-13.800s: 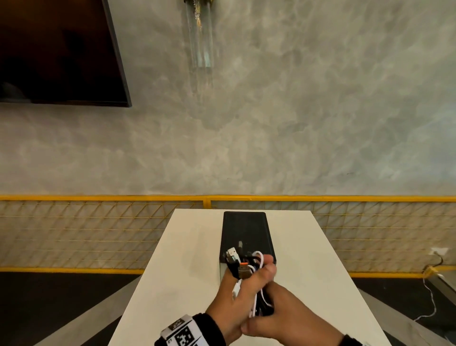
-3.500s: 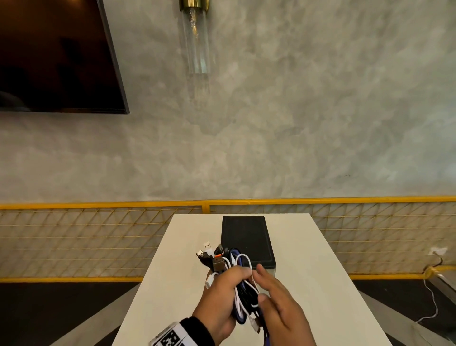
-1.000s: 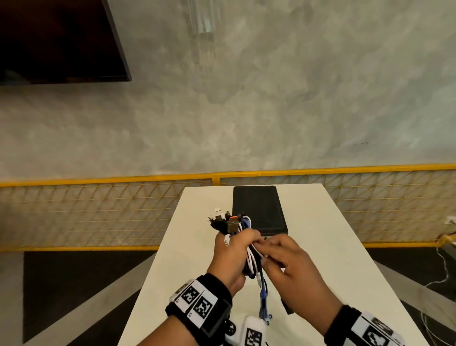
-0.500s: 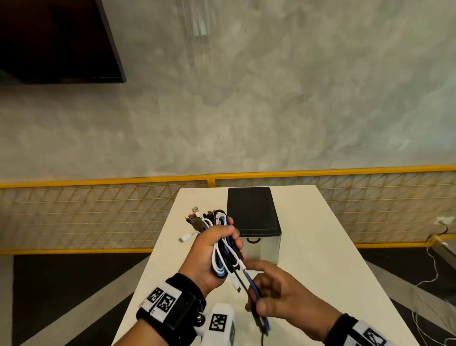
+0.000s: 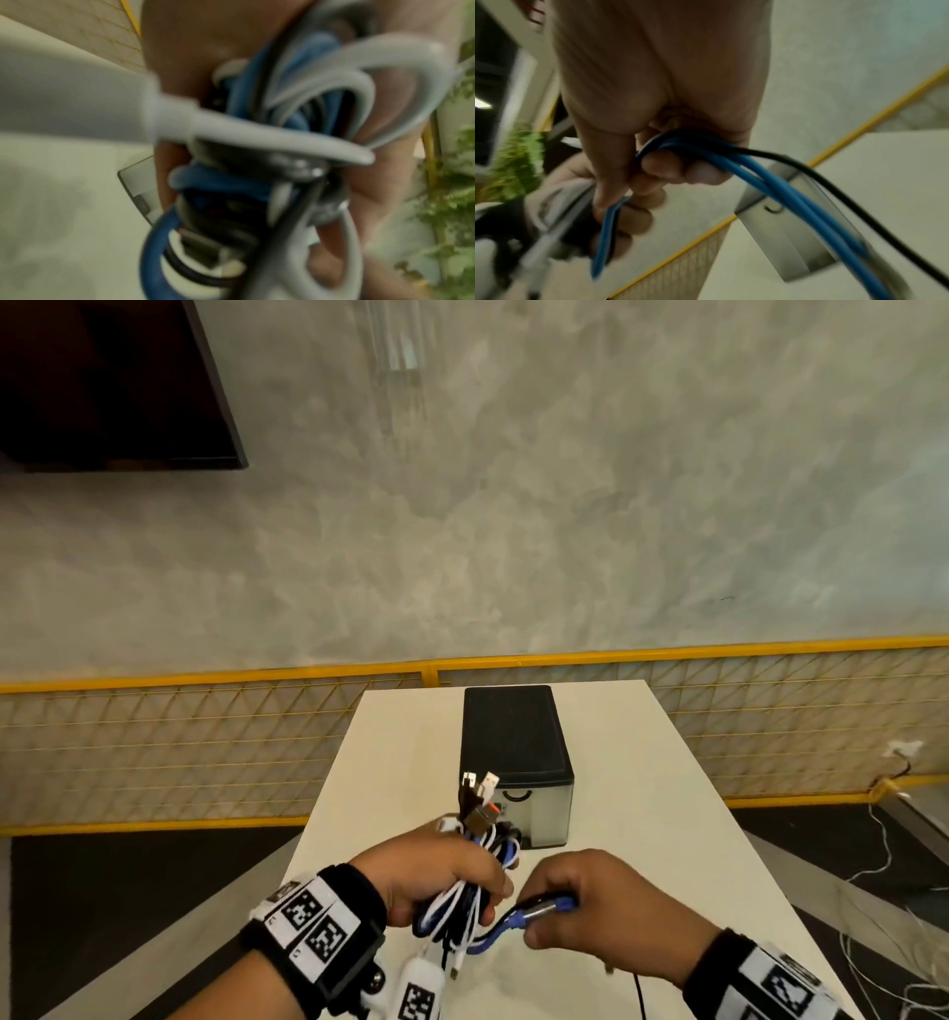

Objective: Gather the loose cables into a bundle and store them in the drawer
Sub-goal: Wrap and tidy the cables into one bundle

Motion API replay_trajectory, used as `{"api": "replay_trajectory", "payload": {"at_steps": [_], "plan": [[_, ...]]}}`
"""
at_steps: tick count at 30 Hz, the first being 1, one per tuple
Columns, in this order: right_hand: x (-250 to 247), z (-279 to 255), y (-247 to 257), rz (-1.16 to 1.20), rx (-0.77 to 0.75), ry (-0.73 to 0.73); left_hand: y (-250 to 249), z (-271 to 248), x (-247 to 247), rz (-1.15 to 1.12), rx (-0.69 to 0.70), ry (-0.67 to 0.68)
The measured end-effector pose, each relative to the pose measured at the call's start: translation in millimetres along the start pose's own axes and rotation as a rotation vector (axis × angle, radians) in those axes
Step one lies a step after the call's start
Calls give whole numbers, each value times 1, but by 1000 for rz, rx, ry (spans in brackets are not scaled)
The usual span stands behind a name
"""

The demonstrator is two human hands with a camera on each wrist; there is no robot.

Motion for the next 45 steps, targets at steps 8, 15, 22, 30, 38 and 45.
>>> {"api": "replay_trajectory", "payload": {"at_steps": [8, 15, 22, 30, 38, 45], "plan": [[-16, -2, 13, 133, -31, -88, 15, 6, 18, -153, 7, 90], [-29, 0, 28, -15, -51, -88, 24, 1, 33, -259, 24, 215], [-33, 4, 27, -75, -58, -38, 28, 4, 28, -254, -13, 194], [-32, 7, 22, -192, -58, 53, 18, 10, 38, -269, 43, 153], [-41, 16, 7, -314, -45, 75, 14, 16, 27, -237, 119, -77], [-56, 13, -13, -34, 67, -147, 1, 18, 0, -285, 189, -192]]}}
Point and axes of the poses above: each hand's wrist, its own z-axis towards the middle knuckle, its own x-axis out of the palm, y = z × x, the point moved 5 cm from there along z, towards the middle knuckle, and after that the axes turned 2 degrees about -z, right-handed, at the moved point
